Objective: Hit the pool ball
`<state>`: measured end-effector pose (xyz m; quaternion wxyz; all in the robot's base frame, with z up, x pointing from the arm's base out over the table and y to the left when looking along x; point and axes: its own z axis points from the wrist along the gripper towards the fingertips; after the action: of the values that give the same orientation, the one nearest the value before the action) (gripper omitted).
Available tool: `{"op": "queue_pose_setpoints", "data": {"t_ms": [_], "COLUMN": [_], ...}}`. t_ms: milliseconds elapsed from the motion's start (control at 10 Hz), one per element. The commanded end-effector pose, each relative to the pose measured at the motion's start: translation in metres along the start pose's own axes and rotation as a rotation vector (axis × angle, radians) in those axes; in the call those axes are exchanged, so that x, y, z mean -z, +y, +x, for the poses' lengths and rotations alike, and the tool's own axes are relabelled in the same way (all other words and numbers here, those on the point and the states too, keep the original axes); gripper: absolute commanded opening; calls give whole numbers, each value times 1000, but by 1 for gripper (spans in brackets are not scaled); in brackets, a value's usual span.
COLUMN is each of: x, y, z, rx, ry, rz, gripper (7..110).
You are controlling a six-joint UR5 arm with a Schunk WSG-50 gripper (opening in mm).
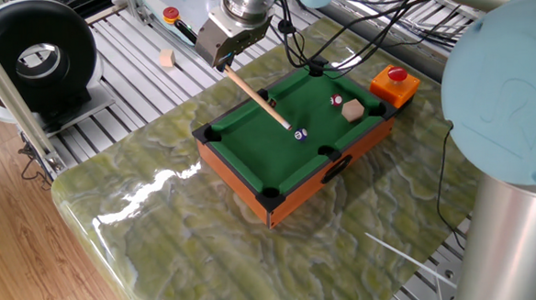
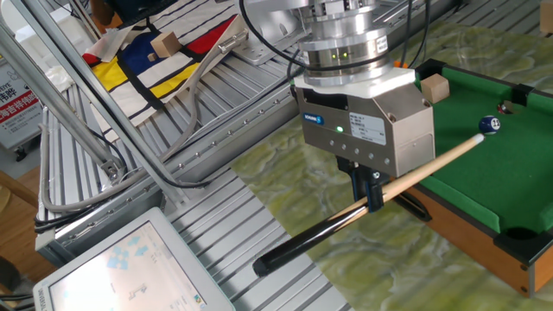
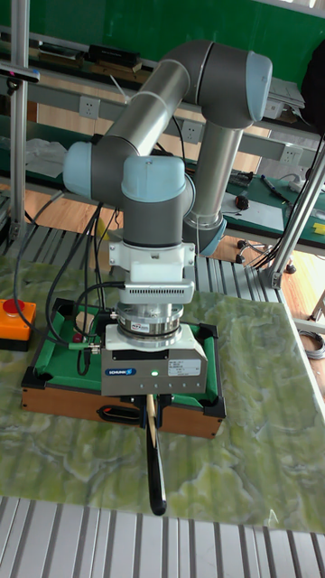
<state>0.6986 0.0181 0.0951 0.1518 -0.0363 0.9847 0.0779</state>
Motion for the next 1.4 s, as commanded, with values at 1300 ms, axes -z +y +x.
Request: {"op": "queue_pose_setpoints", "data": {"t_ms": [1300], "x": [1], "y": [-2], "z": [10], "rx": [3], "ry": [11], "rz": [9], "gripper": [7]}}
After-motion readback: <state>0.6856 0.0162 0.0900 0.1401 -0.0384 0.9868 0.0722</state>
